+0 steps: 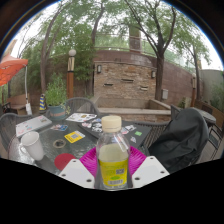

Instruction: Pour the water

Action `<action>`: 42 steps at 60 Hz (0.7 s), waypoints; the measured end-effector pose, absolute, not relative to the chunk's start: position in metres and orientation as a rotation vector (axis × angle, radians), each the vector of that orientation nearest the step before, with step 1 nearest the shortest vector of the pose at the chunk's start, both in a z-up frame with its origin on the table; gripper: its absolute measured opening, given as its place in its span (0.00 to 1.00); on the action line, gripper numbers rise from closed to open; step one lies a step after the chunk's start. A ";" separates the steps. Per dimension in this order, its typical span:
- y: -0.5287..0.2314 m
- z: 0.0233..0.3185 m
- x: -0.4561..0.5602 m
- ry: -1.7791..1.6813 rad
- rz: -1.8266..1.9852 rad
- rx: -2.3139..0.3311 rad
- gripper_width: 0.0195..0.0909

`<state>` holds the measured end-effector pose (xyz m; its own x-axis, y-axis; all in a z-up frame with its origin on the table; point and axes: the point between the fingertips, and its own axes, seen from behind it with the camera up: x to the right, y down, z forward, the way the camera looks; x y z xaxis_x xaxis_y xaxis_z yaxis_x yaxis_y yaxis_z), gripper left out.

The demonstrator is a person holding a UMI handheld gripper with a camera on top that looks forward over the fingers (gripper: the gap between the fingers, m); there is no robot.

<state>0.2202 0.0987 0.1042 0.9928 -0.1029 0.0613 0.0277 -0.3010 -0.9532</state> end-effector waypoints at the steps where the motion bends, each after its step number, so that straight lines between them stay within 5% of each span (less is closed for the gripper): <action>1: 0.104 0.113 0.218 0.031 -0.141 -1.877 0.25; 12: 0.160 0.249 0.168 -0.435 -0.522 -1.724 0.25; 17: 0.182 0.268 0.110 -0.806 -0.776 -1.592 0.25; 29: 0.179 0.167 -0.012 -1.689 -1.151 -1.039 0.24; 42: 0.181 0.149 -0.030 -2.021 -1.356 -0.633 0.25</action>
